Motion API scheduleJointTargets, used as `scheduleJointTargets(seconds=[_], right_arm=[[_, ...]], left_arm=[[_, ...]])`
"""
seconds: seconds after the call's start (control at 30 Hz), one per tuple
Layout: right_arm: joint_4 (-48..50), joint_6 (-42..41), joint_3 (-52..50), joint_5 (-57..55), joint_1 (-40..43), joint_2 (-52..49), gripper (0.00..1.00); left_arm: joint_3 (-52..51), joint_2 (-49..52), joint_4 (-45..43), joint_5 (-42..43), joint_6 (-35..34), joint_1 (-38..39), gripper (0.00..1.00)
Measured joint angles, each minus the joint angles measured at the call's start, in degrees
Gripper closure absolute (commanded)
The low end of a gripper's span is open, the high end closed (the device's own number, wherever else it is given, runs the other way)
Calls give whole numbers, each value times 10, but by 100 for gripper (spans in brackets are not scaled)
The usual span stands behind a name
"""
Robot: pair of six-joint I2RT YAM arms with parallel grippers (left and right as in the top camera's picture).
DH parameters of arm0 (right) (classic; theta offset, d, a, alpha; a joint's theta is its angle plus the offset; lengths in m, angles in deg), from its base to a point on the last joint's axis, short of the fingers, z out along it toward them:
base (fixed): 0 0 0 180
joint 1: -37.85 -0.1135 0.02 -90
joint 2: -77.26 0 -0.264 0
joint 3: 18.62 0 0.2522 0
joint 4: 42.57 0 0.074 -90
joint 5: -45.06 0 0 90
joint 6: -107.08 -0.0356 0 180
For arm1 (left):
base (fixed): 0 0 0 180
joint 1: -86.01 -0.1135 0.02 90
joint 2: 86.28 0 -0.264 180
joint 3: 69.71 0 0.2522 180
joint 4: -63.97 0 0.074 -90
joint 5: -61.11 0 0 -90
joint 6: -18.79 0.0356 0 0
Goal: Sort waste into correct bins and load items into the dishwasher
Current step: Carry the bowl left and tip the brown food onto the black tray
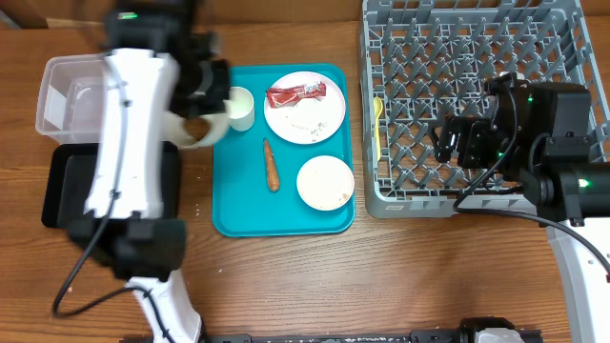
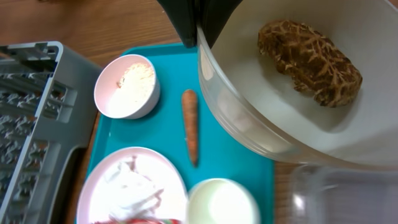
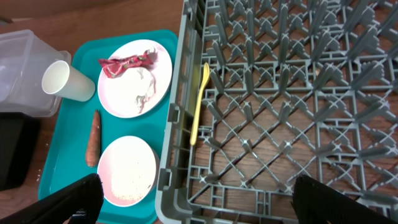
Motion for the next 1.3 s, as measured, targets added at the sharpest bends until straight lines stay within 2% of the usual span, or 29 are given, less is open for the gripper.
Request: scheduleJointTargets(seconds=[0.27,0.53,0.7,0.83,1.03,1.3], right_arm=[[-11,0,0,-2,0,0,1],[-49,0,0,-12,0,0,1],[-51,0,0,-17,0,0,1],[-51,0,0,-19,0,0,1],[-52,0,0,-19,0,0,1],[-57,0,0,-19,0,0,1]], left_arm=[[-147,-119,3,50,88,-144,96],[-299,-130,-11,223,296,-274,96],[-372,-128,-41,318,398,-364,96],[-422,-108,-78,387,449,-420,96],[-450,-23,-68,487,515,-461,96],[-455,64,-42,549,540,-482,96]])
